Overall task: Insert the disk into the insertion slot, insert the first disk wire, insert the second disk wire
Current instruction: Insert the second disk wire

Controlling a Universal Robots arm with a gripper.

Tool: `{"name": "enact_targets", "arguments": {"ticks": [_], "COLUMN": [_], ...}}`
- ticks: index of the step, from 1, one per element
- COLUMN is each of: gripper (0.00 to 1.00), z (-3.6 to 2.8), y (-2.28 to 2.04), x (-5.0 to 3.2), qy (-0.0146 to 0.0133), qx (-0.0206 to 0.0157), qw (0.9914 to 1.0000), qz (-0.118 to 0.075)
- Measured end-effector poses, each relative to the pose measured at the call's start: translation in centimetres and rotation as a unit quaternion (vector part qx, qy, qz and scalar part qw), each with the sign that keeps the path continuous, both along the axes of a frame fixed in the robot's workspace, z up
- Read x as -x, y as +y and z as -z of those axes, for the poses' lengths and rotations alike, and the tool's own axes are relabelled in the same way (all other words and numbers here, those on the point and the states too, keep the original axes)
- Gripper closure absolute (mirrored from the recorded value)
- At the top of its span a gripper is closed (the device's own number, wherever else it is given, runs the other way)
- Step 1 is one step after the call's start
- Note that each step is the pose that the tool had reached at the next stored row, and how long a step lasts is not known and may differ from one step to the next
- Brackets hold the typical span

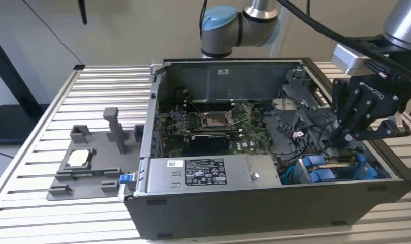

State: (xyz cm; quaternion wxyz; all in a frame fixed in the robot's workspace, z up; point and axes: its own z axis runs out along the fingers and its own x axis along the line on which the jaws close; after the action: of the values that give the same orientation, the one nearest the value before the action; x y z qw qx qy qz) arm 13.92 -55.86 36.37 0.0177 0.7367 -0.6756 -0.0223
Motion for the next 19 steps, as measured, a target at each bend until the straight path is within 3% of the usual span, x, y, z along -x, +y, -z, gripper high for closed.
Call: {"name": "enact_targets", "arguments": {"ticks": [4, 11, 13, 15, 19], "gripper": [0.84, 0.84, 0.84, 0.84, 0.84], "z": [0.12, 0.18, 0.23, 0.32, 0.5], "y": [-0.17, -0.5, -0.56, -0.61, -0.71], "x": [-0.07, -0.6, -0.84, -1.12, -1.75], "qy": [0.0063, 0.0307, 0.0356, 0.0383, 0.0406], "qx": [-0.0016, -0.0021, -0.003, -0.0045, -0.0076], "qw": [0.99998, 0.99953, 0.99936, 0.99925, 0.99914], "qz": [0.001, 0.002, 0.002, 0.002, 0.001]}}
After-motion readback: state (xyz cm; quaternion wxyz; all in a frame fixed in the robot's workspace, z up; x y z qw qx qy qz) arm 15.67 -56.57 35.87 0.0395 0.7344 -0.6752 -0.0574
